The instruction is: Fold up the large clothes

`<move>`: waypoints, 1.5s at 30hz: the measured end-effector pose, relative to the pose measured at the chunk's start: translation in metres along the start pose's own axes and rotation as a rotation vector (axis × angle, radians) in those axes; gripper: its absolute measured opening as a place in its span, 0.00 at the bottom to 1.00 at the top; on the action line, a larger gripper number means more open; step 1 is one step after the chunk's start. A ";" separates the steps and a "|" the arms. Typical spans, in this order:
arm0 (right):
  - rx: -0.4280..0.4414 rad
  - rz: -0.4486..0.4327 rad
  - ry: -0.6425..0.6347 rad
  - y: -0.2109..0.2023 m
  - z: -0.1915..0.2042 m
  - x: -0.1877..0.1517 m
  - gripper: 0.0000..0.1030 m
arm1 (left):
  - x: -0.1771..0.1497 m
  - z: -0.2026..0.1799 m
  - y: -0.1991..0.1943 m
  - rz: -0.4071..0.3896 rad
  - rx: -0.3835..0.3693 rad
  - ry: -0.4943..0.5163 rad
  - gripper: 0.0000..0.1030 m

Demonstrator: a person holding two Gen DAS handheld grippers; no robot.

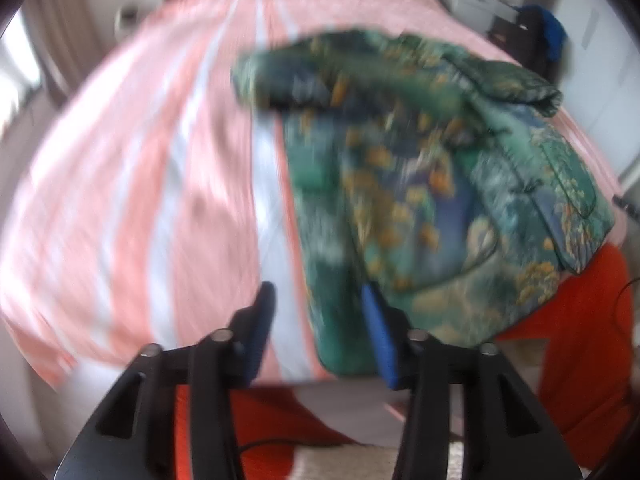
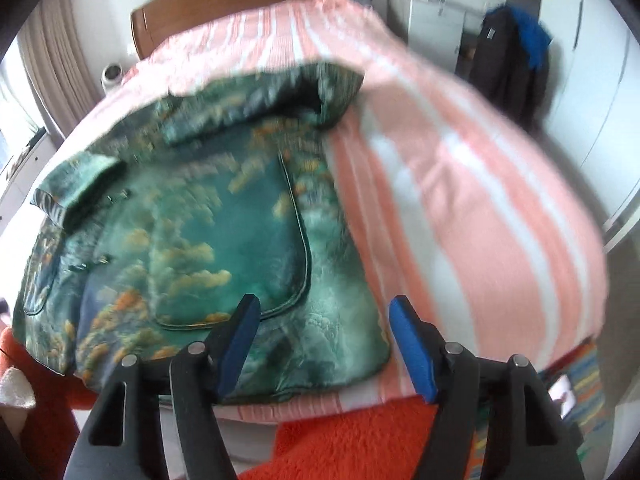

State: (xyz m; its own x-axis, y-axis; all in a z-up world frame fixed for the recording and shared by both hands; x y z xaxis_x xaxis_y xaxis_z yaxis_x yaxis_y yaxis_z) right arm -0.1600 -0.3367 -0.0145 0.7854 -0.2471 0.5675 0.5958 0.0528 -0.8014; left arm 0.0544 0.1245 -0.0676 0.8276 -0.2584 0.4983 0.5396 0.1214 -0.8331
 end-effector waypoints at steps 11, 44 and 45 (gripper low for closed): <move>0.196 -0.115 -0.079 -0.009 0.104 -0.013 0.76 | 0.112 -0.161 0.046 -0.268 0.120 0.611 0.93; 0.208 -0.089 -0.384 -0.019 0.151 -0.004 0.81 | 0.049 0.195 0.053 -0.034 0.221 -0.730 0.81; 0.180 -0.077 -0.426 -0.017 0.151 0.013 0.84 | 0.059 0.174 0.043 -0.067 0.179 -0.691 0.90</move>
State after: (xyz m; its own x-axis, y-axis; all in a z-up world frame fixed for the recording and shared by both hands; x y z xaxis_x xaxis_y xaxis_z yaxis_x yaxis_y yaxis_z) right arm -0.1346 -0.1947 0.0352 0.7145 0.1608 0.6809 0.6448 0.2261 -0.7301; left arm 0.1539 0.2809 -0.0326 0.6687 0.3880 0.6342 0.5607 0.2970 -0.7729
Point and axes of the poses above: each gripper's, at about its wrist camera, not at the fingertips, and y roughly the way its jaws point, z to its left, x to its top, the point moved 2 cm from there along y, roughly the way its jaws point, and after that the axes turned 14 degrees about x, right-handed, at the moved point
